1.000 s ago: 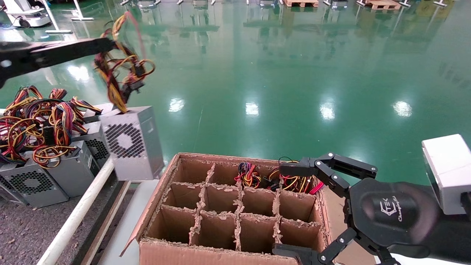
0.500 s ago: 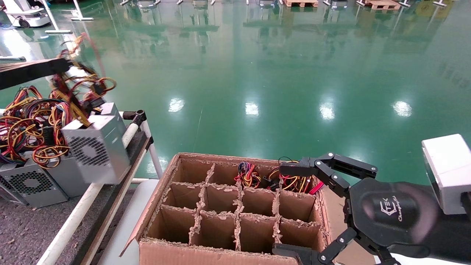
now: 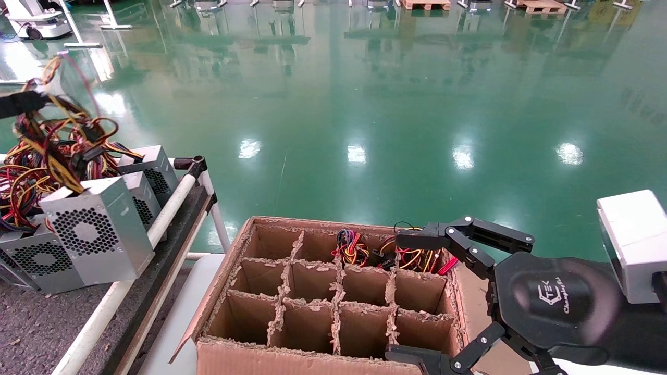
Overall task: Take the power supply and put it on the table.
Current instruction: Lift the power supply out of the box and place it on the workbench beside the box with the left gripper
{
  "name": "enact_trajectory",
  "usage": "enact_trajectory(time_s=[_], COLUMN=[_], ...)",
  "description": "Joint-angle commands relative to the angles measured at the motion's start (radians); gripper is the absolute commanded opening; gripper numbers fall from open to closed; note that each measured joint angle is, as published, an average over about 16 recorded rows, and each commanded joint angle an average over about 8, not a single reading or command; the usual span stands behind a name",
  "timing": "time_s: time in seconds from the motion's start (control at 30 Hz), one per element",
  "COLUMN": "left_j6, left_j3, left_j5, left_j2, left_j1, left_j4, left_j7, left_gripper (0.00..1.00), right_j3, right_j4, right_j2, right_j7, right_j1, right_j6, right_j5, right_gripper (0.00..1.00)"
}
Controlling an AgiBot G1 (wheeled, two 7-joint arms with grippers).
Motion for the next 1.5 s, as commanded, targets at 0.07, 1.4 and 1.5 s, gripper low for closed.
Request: enact_trajectory(time_s=[0.07, 1.4, 1.5], left_j6=[-0.023, -0.103, -0.104], left_j3=[-0.01, -0.051, -0.05], left_j5=[-0.018, -0.146, -0.151], left_j2=[-0.03, -0.104, -0.1], left_j1=[0.04, 0.316, 0.33], left_j4=[-0.028, -0.046, -0.044], left_j7=[-0.007, 0.113, 0.12], left_gripper=[0.0, 0.0, 0.0], right_j3=[0.0, -0.001, -0.002], right_j4=[0.0, 0.0, 0.0], right_j2=[0.0, 0.001, 0.001], right_j7=[0.0, -0.001, -0.001], right_j1=[0.0, 0.0, 0.0], right_j6=[0.0, 0.001, 0.001], right_j5=[0.0, 0.001, 0.001], right_gripper=[1.0, 1.0, 1.0])
